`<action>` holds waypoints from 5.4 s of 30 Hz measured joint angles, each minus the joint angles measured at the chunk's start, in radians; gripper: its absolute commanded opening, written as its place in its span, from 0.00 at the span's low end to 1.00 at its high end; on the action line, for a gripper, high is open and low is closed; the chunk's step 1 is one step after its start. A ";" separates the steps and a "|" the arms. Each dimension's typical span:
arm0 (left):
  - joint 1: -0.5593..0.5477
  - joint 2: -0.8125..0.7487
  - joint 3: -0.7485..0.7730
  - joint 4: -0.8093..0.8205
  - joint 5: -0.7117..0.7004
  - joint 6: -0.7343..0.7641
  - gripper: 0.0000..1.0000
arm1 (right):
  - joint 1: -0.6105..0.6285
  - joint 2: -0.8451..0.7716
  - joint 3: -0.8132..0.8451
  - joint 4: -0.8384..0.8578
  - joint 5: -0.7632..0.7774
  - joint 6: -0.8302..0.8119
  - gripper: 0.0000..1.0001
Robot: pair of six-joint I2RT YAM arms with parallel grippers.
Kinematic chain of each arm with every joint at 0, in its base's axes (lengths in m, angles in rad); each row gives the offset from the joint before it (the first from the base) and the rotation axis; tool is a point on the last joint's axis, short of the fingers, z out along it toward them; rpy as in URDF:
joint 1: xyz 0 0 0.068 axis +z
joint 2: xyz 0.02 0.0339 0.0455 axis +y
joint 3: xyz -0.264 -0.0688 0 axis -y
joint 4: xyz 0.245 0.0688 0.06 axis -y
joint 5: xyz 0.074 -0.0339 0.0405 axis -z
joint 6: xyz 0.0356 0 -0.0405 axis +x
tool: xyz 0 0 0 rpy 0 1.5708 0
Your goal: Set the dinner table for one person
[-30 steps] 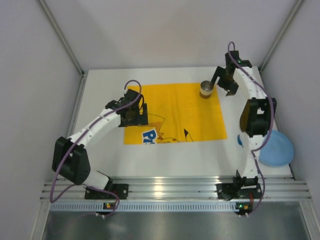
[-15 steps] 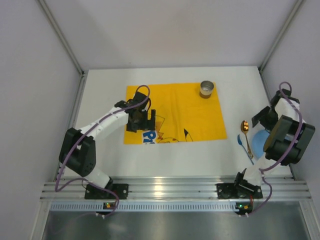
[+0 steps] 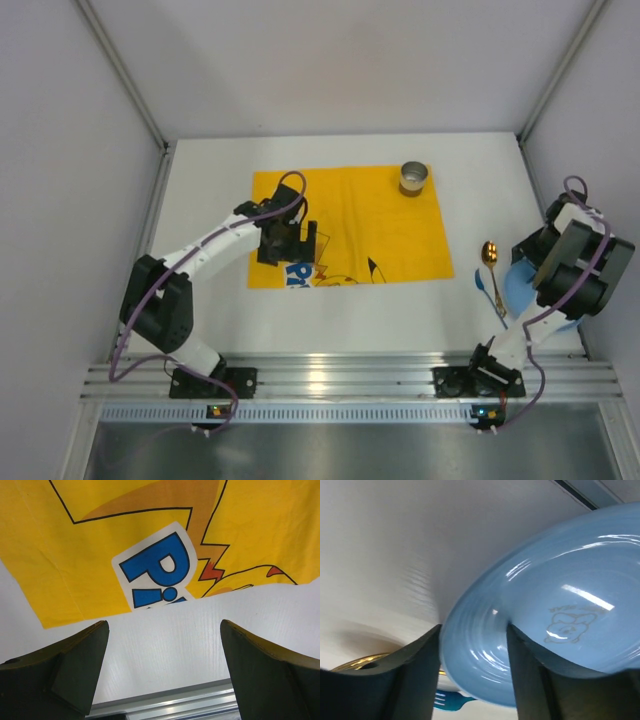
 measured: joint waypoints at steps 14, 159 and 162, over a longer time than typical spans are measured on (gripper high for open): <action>-0.012 -0.071 -0.066 -0.001 -0.006 -0.056 0.98 | 0.078 -0.005 0.092 -0.072 0.025 -0.005 0.00; 0.018 -0.138 -0.163 0.119 -0.068 -0.203 0.99 | 0.685 -0.237 0.269 -0.145 0.272 -0.081 0.00; 0.017 -0.173 -0.163 0.098 -0.071 -0.204 0.98 | 0.736 -0.320 0.237 -0.157 0.220 -0.056 0.00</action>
